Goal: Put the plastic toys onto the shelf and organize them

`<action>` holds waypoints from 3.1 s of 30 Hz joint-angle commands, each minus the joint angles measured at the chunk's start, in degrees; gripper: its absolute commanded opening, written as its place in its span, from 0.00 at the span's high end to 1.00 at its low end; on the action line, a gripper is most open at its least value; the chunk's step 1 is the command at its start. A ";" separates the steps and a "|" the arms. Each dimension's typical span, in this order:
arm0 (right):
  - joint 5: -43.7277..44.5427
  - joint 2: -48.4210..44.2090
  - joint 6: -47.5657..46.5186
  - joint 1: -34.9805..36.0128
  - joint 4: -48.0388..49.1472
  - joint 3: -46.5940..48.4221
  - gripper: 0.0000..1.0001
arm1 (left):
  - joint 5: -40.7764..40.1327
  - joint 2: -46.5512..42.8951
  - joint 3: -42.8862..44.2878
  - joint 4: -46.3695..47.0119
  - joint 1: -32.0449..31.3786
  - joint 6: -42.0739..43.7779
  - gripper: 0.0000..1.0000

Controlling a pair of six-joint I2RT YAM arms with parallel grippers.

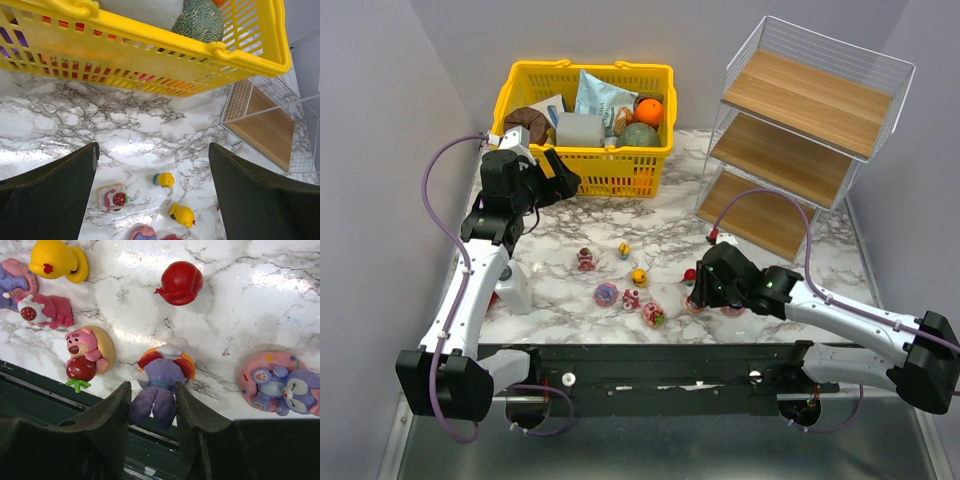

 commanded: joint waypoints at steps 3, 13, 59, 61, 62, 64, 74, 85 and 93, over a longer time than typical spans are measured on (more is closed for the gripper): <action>7.18 -0.69 4.33 0.33 -5.90 4.51 0.60 | -0.63 0.14 -0.07 -0.31 0.22 0.76 0.01; 17.55 1.15 2.93 0.07 -10.21 11.01 0.60 | -0.19 0.05 -0.51 -0.13 0.22 0.32 0.01; 25.47 17.42 -3.05 -27.97 19.49 9.61 0.60 | 1.48 3.04 1.07 -0.84 0.22 0.23 0.01; 25.64 17.33 -2.52 -27.97 19.84 9.17 0.59 | 1.48 3.04 0.98 -0.75 0.22 0.32 0.01; 25.82 17.24 -2.17 -27.97 20.02 8.82 0.59 | 1.48 3.04 0.90 -0.84 0.22 0.32 0.01; 26.43 16.72 -1.64 -27.97 20.90 7.51 0.58 | 1.39 2.96 0.81 -0.75 0.22 0.32 0.01; 26.69 14.43 1.33 -26.48 24.15 2.58 0.59 | 1.48 3.22 -0.07 -0.40 0.22 0.23 0.01; 28.19 12.58 5.83 -23.75 20.81 0.74 0.60 | 1.30 3.04 -0.69 -0.22 0.22 0.41 0.01; 33.19 12.76 6.27 -23.75 20.81 1.00 0.59 | 1.30 3.31 -0.42 -0.31 0.22 0.58 0.01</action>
